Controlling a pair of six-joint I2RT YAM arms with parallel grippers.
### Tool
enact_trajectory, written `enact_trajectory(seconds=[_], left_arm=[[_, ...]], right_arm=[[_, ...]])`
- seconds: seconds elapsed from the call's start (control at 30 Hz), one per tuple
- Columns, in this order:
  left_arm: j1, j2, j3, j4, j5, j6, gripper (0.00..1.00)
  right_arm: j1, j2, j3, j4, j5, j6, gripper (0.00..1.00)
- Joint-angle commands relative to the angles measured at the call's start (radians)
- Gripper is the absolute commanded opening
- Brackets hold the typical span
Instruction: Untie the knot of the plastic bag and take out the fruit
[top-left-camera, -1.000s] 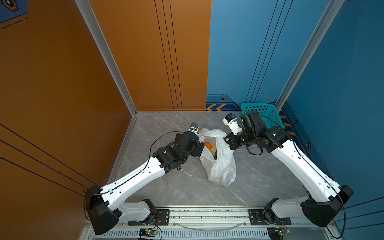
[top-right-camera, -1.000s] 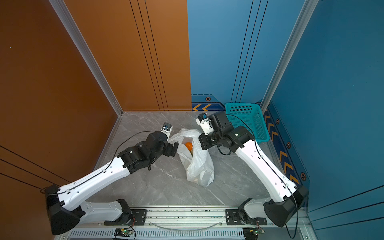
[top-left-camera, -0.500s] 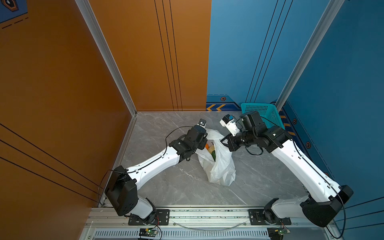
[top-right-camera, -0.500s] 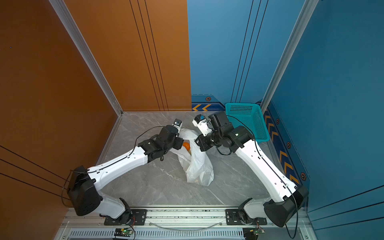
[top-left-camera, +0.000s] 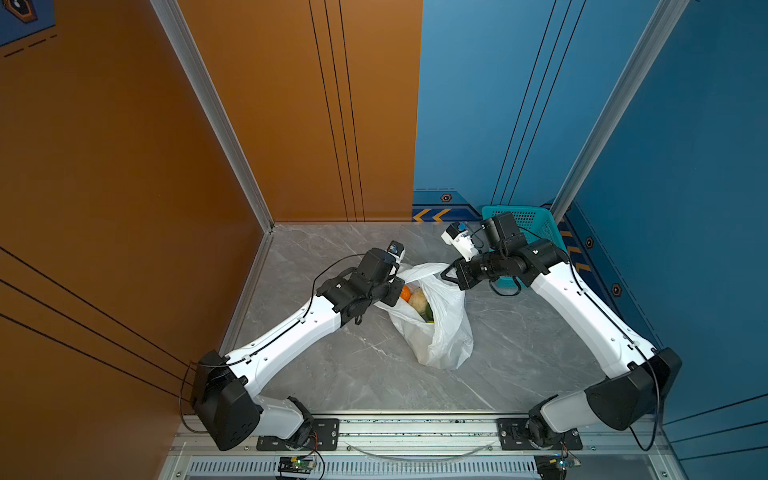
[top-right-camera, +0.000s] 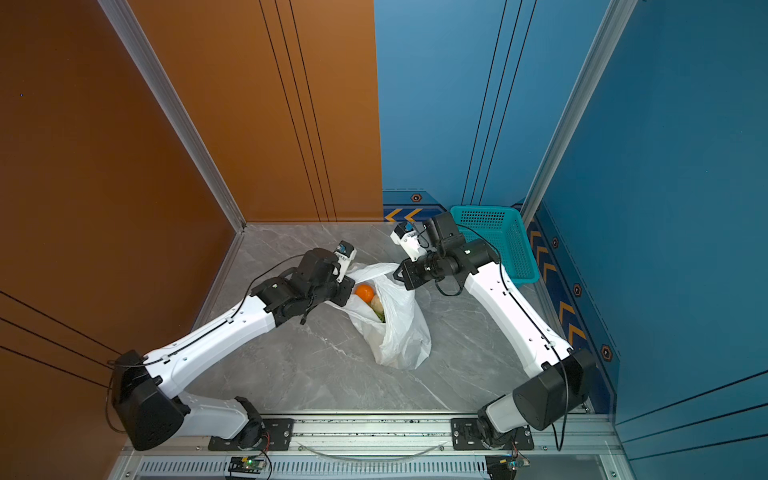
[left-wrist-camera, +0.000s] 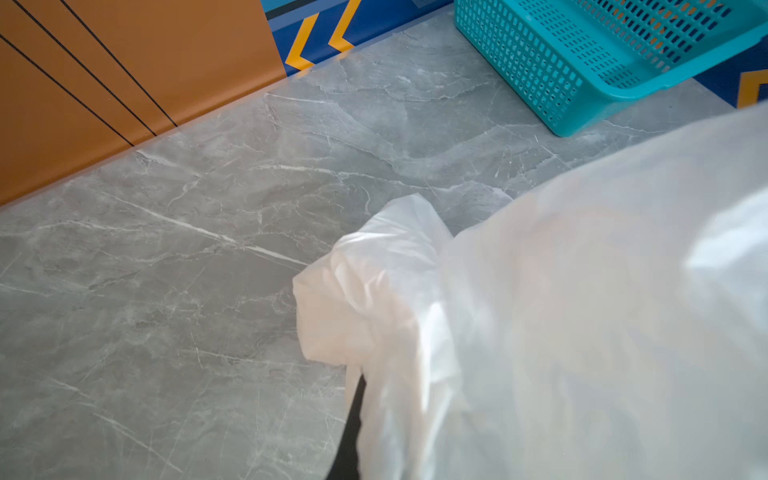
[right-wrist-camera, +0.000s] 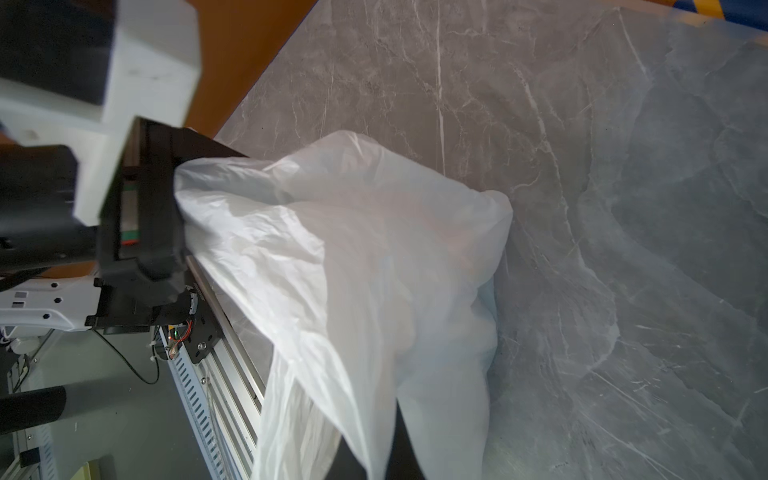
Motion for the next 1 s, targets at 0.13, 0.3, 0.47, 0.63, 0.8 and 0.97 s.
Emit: enact_trajectory(seconds=[0.13, 0.3, 0.47, 0.63, 0.8, 0.97], left_arm=[[-0.004, -0.174, -0.058, -0.232, 0.126, -0.212, 0.0], [-0.022, -0.239, -0.076, -0.238, 0.172, -0.326, 0.0], [-0.023, -0.232, -0.057, -0.236, 0.176, -0.373, 0.0], [-0.022, -0.193, -0.011, -0.236, 0.204, -0.38, 0.0], [-0.026, -0.168, 0.022, -0.235, 0.237, -0.41, 0.0], [-0.035, -0.171, 0.042, -0.235, 0.255, -0.432, 0.0]], right_arm=[[0.015, 0.171, 0.173, 0.043, 0.032, -0.029, 0.0], [0.032, 0.259, 0.28, -0.005, 0.062, -0.025, 0.24], [0.065, 0.134, 0.273, -0.079, 0.18, 0.009, 0.73], [0.138, -0.055, 0.21, -0.108, 0.33, 0.103, 0.87], [0.225, -0.157, 0.156, -0.172, 0.395, 0.255, 0.88], [0.431, -0.204, 0.035, -0.158, 0.588, 0.217, 0.9]])
